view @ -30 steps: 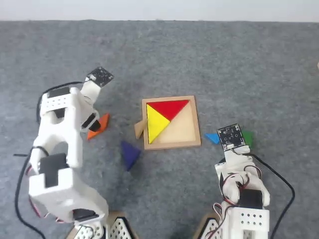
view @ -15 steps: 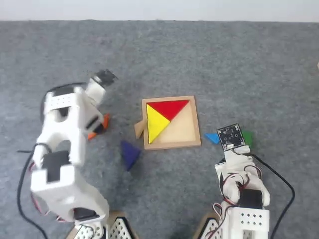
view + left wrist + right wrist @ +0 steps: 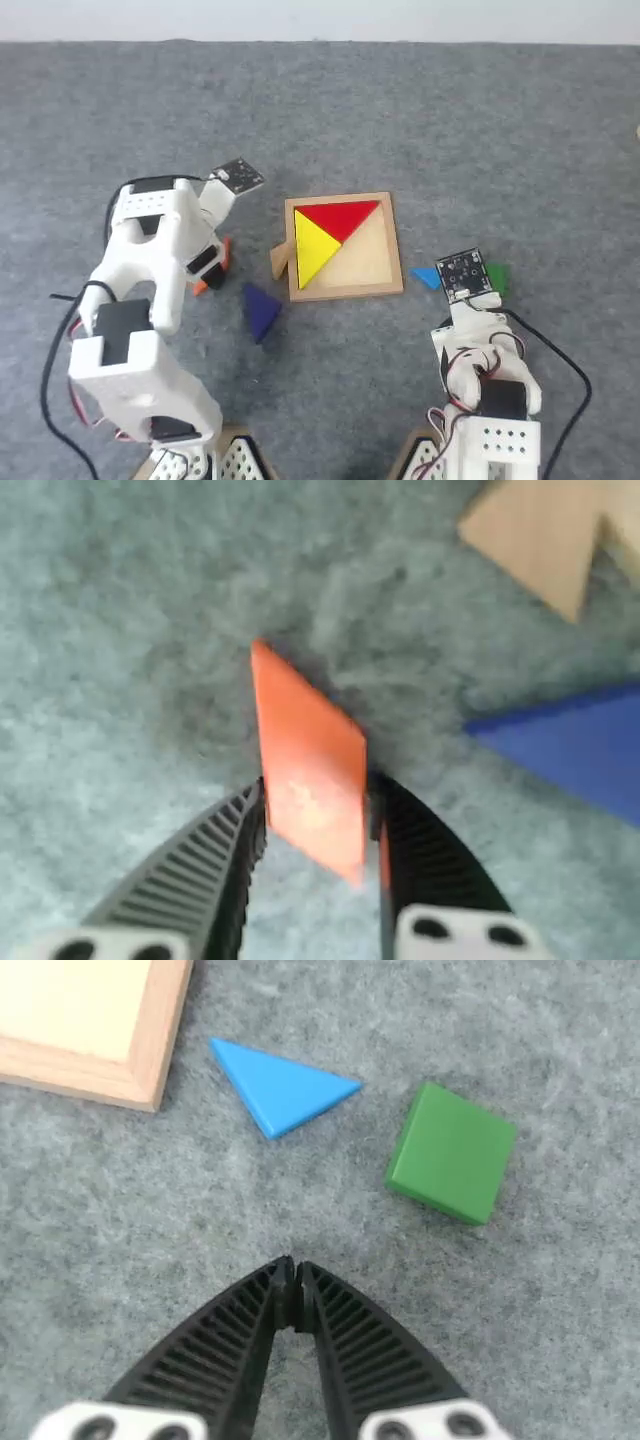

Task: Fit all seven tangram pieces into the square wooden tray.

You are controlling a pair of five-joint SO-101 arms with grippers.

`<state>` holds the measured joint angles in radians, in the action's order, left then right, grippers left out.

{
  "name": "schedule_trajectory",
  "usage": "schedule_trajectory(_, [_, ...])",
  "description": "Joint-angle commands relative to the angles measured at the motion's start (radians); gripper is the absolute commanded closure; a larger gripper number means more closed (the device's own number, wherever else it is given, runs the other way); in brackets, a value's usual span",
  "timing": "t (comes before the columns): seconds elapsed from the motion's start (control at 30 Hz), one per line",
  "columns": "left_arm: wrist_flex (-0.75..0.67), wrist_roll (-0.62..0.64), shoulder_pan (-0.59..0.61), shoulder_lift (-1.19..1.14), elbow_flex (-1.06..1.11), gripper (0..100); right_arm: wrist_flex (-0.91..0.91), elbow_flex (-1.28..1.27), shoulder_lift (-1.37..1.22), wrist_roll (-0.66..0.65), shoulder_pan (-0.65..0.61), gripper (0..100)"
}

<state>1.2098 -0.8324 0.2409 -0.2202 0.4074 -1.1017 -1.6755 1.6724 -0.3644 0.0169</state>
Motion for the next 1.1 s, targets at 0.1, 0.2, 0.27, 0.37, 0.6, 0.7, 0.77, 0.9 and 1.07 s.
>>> schedule_trajectory(0.1, [-0.008, -0.006, 0.014, 0.33, 0.097, 80, -0.002, -0.015, 0.012, -0.009, -0.002, 99.1])
schedule_trajectory(0.2, [-0.011, -0.006, -0.009, 0.451, 0.208, 77, -0.002, -0.015, 0.012, -0.009, -0.002, 99.1])
schedule_trajectory(0.27, [-0.011, -0.009, -0.02, 0.476, 0.249, 76, -0.002, -0.015, 0.012, -0.009, -0.002, 99.1])
schedule_trajectory(0.37, [-0.012, -0.009, -0.025, 0.428, 0.251, 76, -0.002, -0.015, 0.012, -0.009, -0.002, 99.1])
schedule_trajectory(0.6, [-0.063, -0.006, -0.003, 0.147, 0.114, 76, -0.002, -0.015, 0.012, -0.009, -0.002, 99.1])
schedule_trajectory(0.7, [-0.06, -0.006, -0.003, 0.041, 0.051, 76, -0.002, -0.015, 0.012, -0.009, -0.002, 99.1])
schedule_trajectory(0.77, [-0.06, -0.006, 0.002, -0.012, 0.025, 76, -0.002, -0.015, 0.012, -0.009, -0.002, 99.1])
schedule_trajectory(0.9, [-0.017, -0.009, 0.029, -0.058, -0.025, 76, -0.002, -0.015, 0.012, -0.009, -0.002, 99.1])
schedule_trajectory(1.07, [-0.006, -0.012, 0.031, -0.075, -0.036, 76, -0.002, -0.015, 0.012, -0.009, -0.002, 99.1])
